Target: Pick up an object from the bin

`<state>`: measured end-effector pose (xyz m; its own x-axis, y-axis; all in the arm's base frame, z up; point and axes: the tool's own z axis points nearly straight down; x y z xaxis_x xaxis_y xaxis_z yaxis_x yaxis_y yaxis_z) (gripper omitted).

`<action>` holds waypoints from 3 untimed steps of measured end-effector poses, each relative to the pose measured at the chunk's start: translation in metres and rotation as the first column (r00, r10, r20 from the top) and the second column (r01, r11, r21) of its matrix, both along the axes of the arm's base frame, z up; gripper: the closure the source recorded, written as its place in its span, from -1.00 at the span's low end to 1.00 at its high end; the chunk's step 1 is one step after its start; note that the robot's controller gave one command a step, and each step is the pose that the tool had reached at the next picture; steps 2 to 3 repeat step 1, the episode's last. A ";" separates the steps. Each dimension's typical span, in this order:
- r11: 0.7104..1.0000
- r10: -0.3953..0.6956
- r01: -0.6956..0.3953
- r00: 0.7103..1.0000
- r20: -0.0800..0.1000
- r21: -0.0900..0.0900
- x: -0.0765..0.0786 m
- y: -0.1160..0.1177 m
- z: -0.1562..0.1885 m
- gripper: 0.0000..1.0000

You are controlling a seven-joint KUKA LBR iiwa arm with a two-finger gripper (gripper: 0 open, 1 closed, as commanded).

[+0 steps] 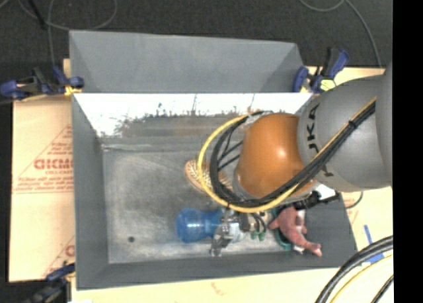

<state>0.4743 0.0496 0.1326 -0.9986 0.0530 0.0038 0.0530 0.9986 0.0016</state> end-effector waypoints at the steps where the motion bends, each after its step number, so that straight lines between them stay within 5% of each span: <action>1: 1.000 0.000 0.000 1.000 -0.002 0.000 0.000 0.000 0.019 1.00; 3: 1.000 0.000 0.000 1.000 -0.002 0.000 0.000 0.000 0.019 1.00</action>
Offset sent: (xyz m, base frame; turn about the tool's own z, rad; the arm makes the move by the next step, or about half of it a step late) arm -0.0001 0.0001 0.0600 0.0000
